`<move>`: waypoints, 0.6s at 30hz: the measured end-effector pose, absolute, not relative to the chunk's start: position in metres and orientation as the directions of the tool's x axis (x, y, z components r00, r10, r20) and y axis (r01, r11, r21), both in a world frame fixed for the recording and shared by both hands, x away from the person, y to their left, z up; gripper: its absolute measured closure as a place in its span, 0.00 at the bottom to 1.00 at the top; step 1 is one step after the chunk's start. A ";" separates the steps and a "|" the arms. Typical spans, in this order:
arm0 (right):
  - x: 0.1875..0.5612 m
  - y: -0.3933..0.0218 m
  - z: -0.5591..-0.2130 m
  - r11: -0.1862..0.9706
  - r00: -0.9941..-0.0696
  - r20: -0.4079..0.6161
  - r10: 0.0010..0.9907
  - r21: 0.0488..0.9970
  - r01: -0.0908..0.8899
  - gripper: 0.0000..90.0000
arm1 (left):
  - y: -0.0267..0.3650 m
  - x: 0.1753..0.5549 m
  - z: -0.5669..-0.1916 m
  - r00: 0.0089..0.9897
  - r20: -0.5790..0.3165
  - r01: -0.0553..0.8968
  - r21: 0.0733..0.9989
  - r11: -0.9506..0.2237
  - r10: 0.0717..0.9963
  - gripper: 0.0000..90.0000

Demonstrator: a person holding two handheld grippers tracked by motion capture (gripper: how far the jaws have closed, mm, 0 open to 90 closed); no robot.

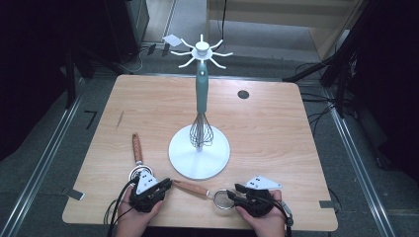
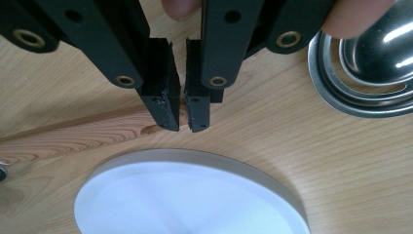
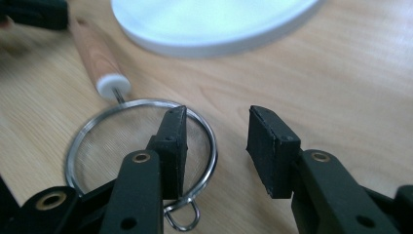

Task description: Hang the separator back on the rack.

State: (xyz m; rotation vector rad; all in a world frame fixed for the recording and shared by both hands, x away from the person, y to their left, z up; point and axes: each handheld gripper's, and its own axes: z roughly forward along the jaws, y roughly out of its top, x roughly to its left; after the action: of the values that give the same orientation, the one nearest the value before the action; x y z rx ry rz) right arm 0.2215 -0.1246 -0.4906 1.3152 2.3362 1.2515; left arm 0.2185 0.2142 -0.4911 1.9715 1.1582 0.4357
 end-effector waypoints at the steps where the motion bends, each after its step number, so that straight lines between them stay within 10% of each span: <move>1: 0.220 -0.125 -0.488 0.244 -0.596 0.227 0.770 0.759 0.603 0.69 | 0.215 0.219 -0.491 0.523 -0.097 0.576 0.772 -0.268 0.847 0.94; 8: 0.204 -0.121 -0.476 0.254 -0.676 0.262 0.689 0.787 0.563 0.99 | 0.215 0.220 -0.491 0.524 -0.109 0.583 0.769 -0.263 0.845 0.93; 18: 0.212 -0.112 -0.494 0.345 -0.655 0.262 0.709 0.681 0.646 1.00 | 0.215 0.220 -0.492 0.531 -0.114 0.585 0.766 -0.266 0.840 0.93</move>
State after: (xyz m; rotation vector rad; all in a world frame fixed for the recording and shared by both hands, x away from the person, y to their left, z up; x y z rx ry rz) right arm 0.2120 -0.1121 -0.4941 1.2669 2.5098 1.2133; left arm 0.2203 0.2147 -0.4915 1.9731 1.1577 0.4057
